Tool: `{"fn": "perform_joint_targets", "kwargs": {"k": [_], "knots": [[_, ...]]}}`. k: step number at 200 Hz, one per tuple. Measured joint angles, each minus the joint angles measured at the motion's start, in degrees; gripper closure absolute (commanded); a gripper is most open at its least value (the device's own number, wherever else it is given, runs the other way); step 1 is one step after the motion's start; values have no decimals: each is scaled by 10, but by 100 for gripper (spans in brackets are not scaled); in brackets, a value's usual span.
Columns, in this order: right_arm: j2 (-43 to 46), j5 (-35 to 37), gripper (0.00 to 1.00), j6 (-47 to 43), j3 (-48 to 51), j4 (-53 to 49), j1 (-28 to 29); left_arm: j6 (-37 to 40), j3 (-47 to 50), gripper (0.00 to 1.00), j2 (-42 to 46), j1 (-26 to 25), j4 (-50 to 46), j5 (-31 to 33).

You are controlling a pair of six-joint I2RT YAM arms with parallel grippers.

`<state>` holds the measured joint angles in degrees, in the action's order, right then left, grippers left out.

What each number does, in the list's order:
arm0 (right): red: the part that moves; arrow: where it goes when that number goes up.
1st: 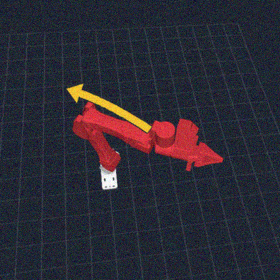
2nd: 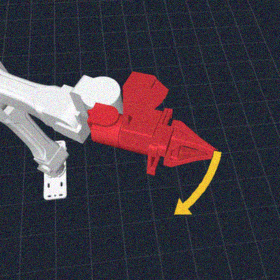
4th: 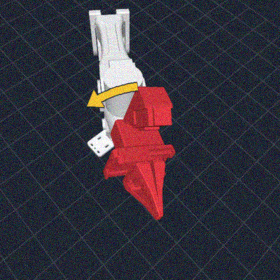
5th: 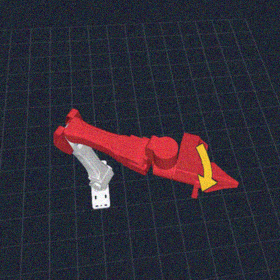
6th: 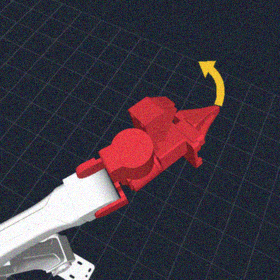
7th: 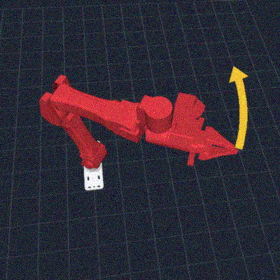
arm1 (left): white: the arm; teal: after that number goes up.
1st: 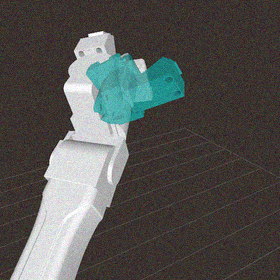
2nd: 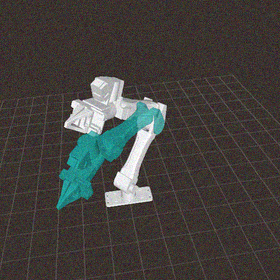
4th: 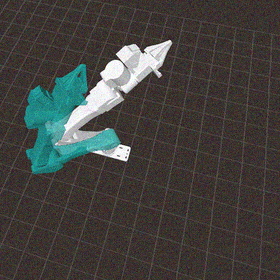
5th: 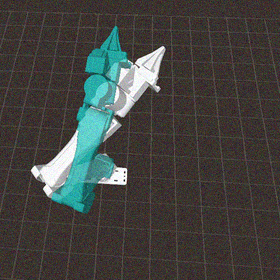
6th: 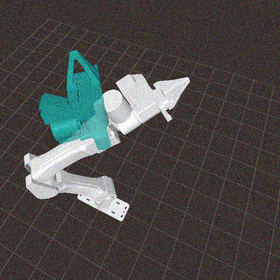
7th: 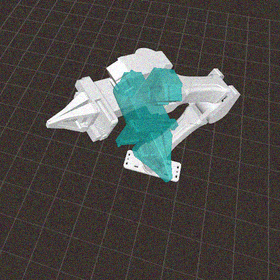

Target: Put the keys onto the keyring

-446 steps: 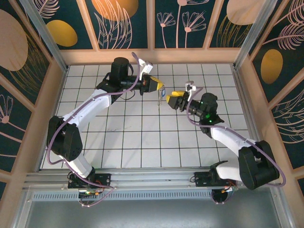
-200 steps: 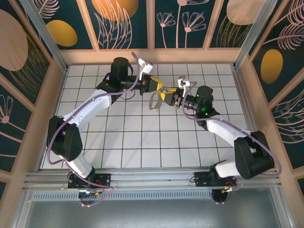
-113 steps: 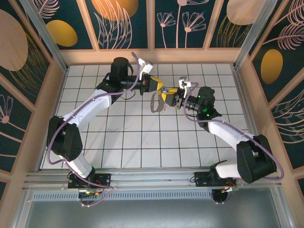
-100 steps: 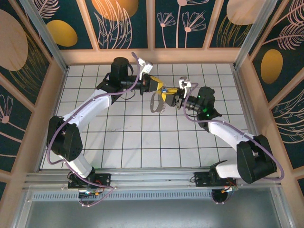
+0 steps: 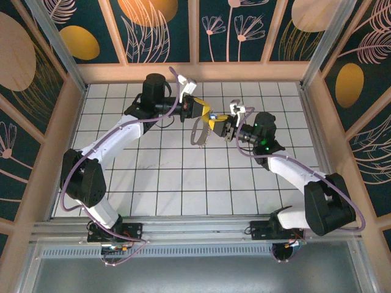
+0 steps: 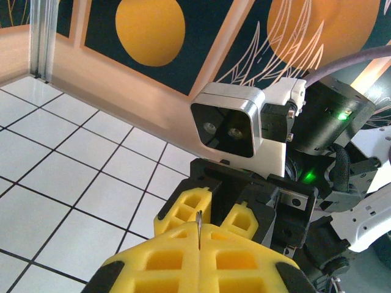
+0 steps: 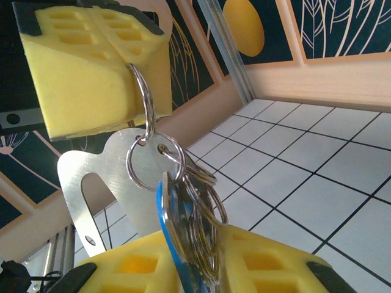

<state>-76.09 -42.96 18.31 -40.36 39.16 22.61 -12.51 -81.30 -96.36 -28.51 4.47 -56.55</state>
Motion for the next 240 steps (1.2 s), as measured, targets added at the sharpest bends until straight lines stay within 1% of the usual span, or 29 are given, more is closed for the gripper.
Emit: {"fn": "perform_joint_targets", "kwargs": {"k": [9,26,30,36,44,49,71,97,107,119,131,199,240], "knots": [[0,0,83,-1,0,0,0,0,0,100,0,0,0,1],[1,0,83,-2,0,0,0,0,1,100,0,0,1,5],[2,0,82,-2,0,0,0,0,2,100,0,0,2,5],[2,0,78,-2,2,0,0,0,2,100,0,0,3,6],[4,0,71,-3,4,0,0,0,3,100,0,0,3,7],[6,2,68,-4,5,-2,0,-1,3,100,0,0,4,7],[16,11,67,-4,9,-3,0,-2,5,100,0,0,5,7],[22,12,82,-2,10,-4,-1,-3,5,100,0,0,5,8],[22,13,89,-3,10,-3,-1,-4,5,100,0,0,5,9],[22,13,92,-2,10,-4,-1,-6,5,100,0,0,5,11],[22,13,100,0,10,-3,-1,-7,5,100,0,0,7,11],[22,16,100,1,10,-1,-1,-9,13,100,1,0,19,17],[26,36,100,10,12,0,-1,-14,31,100,14,0,33,48]]}}
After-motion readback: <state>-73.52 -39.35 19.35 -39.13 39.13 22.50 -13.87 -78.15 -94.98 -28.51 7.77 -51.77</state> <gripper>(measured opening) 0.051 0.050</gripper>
